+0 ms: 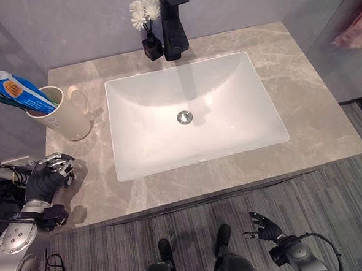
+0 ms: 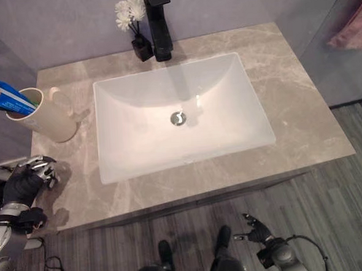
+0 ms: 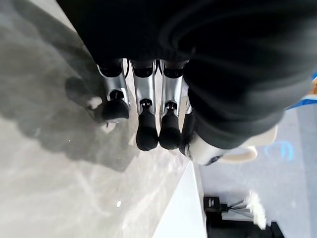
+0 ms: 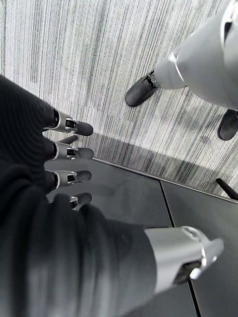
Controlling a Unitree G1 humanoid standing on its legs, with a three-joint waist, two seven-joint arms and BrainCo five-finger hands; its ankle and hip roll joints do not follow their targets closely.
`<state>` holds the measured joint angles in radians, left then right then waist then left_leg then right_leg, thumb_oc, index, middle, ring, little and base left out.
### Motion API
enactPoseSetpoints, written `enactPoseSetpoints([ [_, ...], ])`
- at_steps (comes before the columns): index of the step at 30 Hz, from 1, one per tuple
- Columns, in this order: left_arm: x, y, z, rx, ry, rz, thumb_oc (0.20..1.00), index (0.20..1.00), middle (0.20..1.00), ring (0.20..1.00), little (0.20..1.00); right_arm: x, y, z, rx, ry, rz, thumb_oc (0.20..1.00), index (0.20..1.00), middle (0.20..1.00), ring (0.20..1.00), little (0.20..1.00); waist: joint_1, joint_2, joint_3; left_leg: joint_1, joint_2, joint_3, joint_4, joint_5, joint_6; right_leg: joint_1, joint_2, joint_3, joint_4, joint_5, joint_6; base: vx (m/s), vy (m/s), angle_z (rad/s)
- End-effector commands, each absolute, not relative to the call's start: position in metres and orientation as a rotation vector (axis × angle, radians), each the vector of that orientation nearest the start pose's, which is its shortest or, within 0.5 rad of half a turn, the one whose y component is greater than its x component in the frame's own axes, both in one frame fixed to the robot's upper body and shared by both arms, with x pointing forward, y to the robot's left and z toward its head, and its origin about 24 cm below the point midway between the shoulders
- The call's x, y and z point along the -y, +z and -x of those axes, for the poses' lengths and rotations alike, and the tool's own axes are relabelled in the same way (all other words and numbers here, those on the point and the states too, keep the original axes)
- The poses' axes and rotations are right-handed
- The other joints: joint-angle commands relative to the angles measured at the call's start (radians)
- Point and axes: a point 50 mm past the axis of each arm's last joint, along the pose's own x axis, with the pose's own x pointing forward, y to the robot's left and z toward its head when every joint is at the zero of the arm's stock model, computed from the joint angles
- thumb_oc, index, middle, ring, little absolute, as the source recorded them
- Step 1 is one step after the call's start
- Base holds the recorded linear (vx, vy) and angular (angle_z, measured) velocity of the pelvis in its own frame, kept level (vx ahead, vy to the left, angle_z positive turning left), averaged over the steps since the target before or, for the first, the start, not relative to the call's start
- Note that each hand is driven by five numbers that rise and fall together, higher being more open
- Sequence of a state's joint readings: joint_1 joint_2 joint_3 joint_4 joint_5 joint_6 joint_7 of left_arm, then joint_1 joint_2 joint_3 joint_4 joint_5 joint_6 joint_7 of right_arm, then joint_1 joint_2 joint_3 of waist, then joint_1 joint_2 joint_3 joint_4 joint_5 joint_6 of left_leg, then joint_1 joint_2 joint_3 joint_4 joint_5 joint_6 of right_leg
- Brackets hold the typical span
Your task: Put brush and paste in cup on sink, flatten towel.
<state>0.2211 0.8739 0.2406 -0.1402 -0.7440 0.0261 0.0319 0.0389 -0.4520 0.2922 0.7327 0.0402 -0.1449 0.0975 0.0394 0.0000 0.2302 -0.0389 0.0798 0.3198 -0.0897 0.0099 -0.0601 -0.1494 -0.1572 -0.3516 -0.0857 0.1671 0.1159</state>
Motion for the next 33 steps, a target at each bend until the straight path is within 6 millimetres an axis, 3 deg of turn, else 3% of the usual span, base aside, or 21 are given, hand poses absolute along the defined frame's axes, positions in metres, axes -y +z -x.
enactPoseSetpoints([
  [1,-0.331,0.163,-0.229,0.146,0.152,-0.218,0.2,0.2,0.2,0.2,0.2,0.247,-0.087,-0.185,-0.643,0.236,0.49,1.0,1.0,1.0,1.0,1.0,-0.003,-0.004,0.023,-0.035,-0.007,-0.046,0.056,-0.024,0.025,0.067,-0.02,0.039,0.004,-0.058,0.048,-0.02,0.0,0.04],
  [3,-0.332,0.176,-0.237,0.173,0.154,-0.268,0.2,0.2,0.2,0.2,0.2,0.248,-0.086,-0.187,-0.639,0.24,0.501,1.0,1.0,1.0,1.0,1.0,-0.008,-0.009,0.031,-0.052,-0.005,-0.043,0.073,-0.03,0.026,0.057,-0.019,0.044,0.007,-0.055,0.049,0.0,0.0,0.0],
  [11,-0.334,0.195,-0.255,0.206,0.17,-0.355,0.2,0.2,0.2,0.2,0.2,0.247,-0.086,-0.189,-0.644,0.25,0.518,1.0,1.0,1.0,1.0,1.0,-0.023,-0.013,0.04,-0.082,-0.009,-0.043,0.103,-0.045,0.028,0.037,-0.026,0.05,0.012,-0.04,0.056,0.0,0.0,0.0],
  [33,-0.338,0.218,-0.284,0.296,0.277,-0.352,0.2,0.2,0.2,0.2,0.2,0.237,-0.082,-0.199,-0.609,0.305,0.576,1.0,1.0,1.0,1.0,1.0,-0.047,-0.044,0.061,-0.156,0.002,-0.031,0.173,-0.074,0.031,-0.015,-0.02,0.09,0.002,-0.018,0.061,0.0,-0.002,-0.03],
])
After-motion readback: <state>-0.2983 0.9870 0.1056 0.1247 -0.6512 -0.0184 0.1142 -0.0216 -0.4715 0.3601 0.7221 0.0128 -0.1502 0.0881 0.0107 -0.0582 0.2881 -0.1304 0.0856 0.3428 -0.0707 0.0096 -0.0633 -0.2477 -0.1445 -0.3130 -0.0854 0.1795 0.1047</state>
